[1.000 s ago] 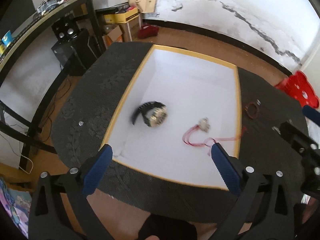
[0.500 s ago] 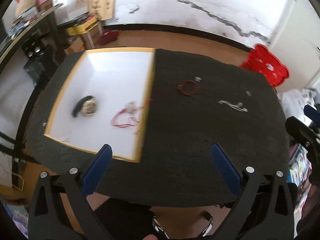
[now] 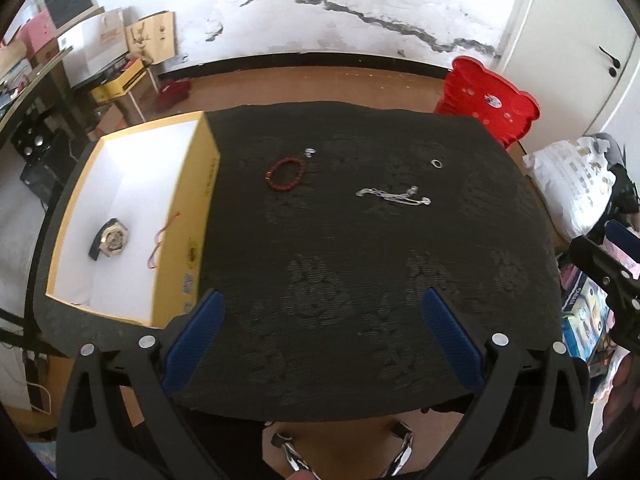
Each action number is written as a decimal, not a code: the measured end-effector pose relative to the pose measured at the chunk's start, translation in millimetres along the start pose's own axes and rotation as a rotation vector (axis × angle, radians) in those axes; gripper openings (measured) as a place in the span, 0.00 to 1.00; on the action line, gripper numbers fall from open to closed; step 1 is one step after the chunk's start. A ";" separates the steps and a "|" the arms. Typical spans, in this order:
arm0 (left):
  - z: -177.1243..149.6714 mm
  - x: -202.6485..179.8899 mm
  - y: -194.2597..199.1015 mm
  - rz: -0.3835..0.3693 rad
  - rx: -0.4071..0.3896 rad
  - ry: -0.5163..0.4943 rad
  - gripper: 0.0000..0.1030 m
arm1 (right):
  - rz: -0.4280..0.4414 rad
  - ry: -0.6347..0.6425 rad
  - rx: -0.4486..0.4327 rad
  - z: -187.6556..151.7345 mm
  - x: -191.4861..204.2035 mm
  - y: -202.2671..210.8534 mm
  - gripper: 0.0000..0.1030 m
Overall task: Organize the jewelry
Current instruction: 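Withdraw both tools from the box back over the table, then move the left tool over the red bead bracelet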
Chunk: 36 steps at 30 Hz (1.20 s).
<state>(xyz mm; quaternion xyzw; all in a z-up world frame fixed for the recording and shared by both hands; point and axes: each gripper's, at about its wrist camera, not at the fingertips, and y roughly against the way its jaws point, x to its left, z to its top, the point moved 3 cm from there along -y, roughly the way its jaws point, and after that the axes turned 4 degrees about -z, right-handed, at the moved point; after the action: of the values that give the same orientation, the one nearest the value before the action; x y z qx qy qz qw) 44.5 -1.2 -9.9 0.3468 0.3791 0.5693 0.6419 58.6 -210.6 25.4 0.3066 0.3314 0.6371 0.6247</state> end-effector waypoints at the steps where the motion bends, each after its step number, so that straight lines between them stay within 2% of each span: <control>1: -0.1 -3.1 -2.6 -0.002 0.002 -0.004 0.94 | -0.001 -0.002 0.003 -1.5 -4.5 -2.7 0.93; 7: 7.2 -8.2 -29.1 -0.008 0.022 -0.021 0.94 | 0.007 -0.002 0.021 0.5 -6.7 -28.2 0.93; 14: 27.1 5.0 -79.6 0.008 0.035 0.016 0.94 | 0.050 0.005 0.042 16.3 -5.9 -87.9 0.93; 19: 46.7 13.2 -115.2 0.000 0.038 0.045 0.94 | 0.050 0.032 0.046 29.1 -1.3 -124.4 0.93; 24: 66.6 17.7 -146.6 0.006 0.035 0.036 0.94 | 0.058 0.050 0.068 38.4 3.6 -163.8 0.93; 31: 89.8 28.3 -189.4 0.017 0.029 0.028 0.94 | 0.069 0.061 0.109 36.8 8.8 -197.9 0.93; 36: 97.9 42.6 -221.2 0.031 0.030 0.059 0.94 | 0.075 0.071 0.121 34.5 10.6 -214.3 0.93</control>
<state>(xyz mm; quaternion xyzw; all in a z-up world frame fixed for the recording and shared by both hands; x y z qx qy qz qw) 237.1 15.1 -161.6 0.3452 0.4009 0.5832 0.6164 213.1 -198.7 -127.0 0.3329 0.3796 0.6495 0.5686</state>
